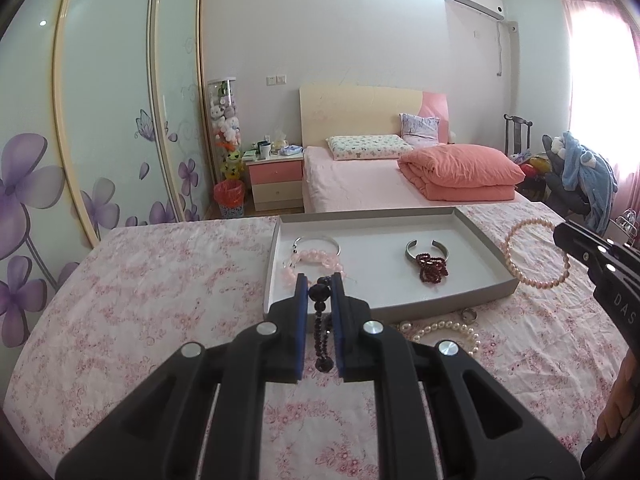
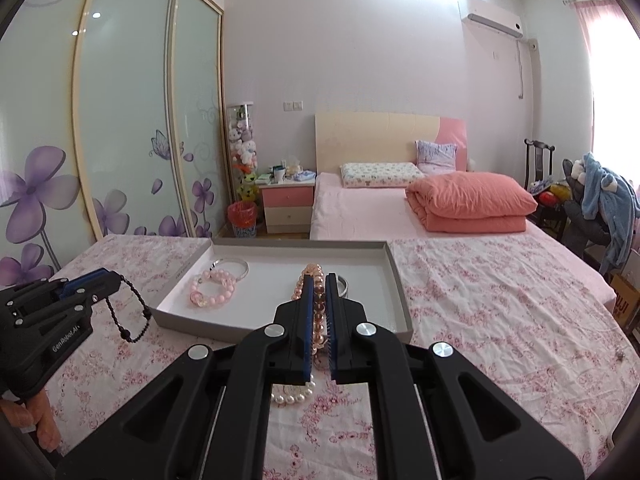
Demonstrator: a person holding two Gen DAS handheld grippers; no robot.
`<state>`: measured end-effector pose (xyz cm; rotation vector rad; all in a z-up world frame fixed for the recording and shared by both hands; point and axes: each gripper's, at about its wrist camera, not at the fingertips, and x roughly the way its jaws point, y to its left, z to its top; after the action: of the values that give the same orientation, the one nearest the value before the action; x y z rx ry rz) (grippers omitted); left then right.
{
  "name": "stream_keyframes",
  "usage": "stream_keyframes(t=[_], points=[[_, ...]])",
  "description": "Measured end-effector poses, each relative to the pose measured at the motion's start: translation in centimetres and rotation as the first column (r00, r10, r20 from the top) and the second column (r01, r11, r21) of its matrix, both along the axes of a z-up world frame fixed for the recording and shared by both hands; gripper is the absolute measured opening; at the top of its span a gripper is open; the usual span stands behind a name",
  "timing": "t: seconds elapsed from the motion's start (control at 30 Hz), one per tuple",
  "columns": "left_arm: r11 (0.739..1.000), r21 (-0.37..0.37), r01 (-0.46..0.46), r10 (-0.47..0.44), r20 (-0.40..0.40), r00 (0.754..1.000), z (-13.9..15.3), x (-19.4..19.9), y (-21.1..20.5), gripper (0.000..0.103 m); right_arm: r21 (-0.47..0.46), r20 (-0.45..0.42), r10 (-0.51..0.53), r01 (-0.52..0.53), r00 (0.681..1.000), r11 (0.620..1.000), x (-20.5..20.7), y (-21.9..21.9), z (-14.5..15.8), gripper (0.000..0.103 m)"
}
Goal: Organize jewelry
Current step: 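Carry both bracelets into the gray tray and open both tools to release them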
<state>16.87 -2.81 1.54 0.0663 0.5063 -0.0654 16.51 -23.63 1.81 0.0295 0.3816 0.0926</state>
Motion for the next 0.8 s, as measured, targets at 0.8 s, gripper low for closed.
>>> stream_keyframes(t=[0.8], points=[[1.000, 0.023, 0.010, -0.011, 0.027, 1.000, 0.8, 6.1, -1.1, 0.012, -0.013, 0.053, -0.017, 0.018, 0.998, 1.000, 5.1, 0.5, 1.6, 0.007]])
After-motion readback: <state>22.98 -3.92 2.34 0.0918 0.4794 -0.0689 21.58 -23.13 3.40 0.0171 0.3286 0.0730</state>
